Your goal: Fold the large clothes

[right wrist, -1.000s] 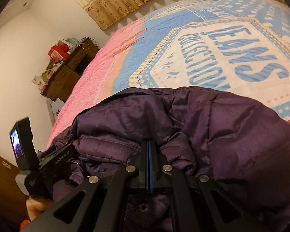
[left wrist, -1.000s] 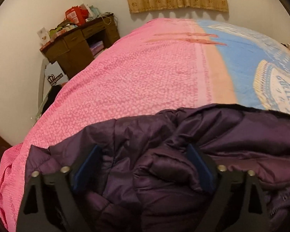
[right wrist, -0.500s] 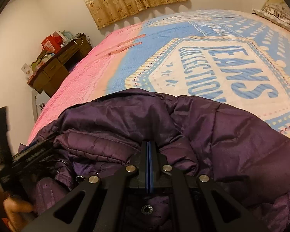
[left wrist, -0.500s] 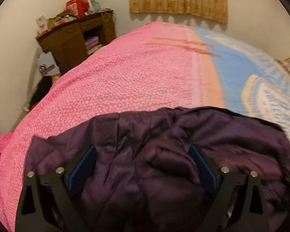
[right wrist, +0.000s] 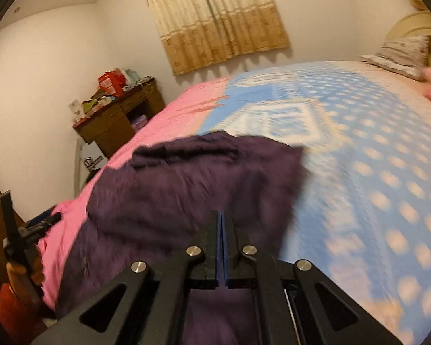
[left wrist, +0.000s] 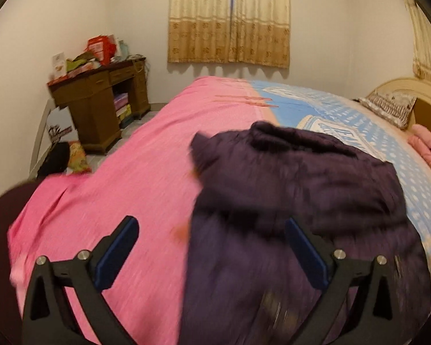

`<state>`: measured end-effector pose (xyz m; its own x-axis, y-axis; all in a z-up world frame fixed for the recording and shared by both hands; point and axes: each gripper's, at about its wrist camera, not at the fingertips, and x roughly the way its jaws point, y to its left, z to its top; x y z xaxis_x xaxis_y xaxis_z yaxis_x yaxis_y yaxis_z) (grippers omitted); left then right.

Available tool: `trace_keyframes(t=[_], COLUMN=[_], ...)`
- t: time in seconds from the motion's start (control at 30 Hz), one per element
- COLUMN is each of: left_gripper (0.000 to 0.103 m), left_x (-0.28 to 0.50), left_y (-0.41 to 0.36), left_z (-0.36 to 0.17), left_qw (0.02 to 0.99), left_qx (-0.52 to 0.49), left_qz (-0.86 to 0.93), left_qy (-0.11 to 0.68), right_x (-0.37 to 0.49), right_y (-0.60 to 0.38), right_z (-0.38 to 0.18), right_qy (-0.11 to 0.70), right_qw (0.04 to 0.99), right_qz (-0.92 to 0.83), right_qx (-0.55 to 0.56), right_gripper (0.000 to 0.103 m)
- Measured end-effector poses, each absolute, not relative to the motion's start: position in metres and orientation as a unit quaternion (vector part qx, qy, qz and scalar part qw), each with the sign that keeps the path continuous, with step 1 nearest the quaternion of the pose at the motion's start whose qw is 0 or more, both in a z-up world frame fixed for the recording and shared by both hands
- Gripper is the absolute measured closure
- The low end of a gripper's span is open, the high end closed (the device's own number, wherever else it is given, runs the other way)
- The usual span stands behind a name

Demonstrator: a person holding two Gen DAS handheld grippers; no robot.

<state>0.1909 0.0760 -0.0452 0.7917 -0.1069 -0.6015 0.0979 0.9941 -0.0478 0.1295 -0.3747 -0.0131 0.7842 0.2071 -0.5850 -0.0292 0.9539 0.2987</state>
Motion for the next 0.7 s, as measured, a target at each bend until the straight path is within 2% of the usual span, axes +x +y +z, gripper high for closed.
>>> trace_keyframes(t=[0.23,0.27,0.3,0.33,0.37,0.4,0.47,0.7], left_gripper=[0.000,0.000,0.000,0.000,0.000,0.000,0.000,0.000], left_x=[0.113,0.106,0.099,0.095,0.092,0.090,0.087,0.079], left_y=[0.113,0.114,0.114,0.113,0.112,0.110,0.104,0.105], left_z=[-0.081,-0.085,-0.090,-0.093,-0.097,-0.100,-0.109,-0.130], left_qw=[0.938,0.935,0.933,0.930,0.929,0.927,0.924,0.910], left_qx=[-0.030,-0.039,-0.045,-0.046,-0.043,-0.038,-0.029,-0.079], left_qz=[-0.056,-0.067,-0.080,-0.089,-0.092,-0.090,-0.090,-0.111], left_qy=[0.342,0.345,0.349,0.352,0.357,0.361,0.370,0.392], right_x=[0.005,-0.009,-0.017,-0.024,-0.030,-0.037,-0.048,-0.046], right_y=[-0.397,-0.396,-0.396,-0.396,-0.395,-0.394,-0.389,-0.367], right_z=[-0.050,-0.056,-0.060,-0.063,-0.067,-0.069,-0.069,-0.082], right_qy=[0.351,0.353,0.352,0.352,0.349,0.341,0.314,0.343], right_qw=[0.916,0.911,0.908,0.905,0.902,0.902,0.905,0.907], right_qz=[0.062,0.072,0.080,0.087,0.093,0.093,0.106,0.094], right_qx=[0.184,0.199,0.213,0.224,0.237,0.249,0.268,0.225], right_gripper=[0.099,0.096,0.081,0.045,0.029,0.017,0.018,0.020])
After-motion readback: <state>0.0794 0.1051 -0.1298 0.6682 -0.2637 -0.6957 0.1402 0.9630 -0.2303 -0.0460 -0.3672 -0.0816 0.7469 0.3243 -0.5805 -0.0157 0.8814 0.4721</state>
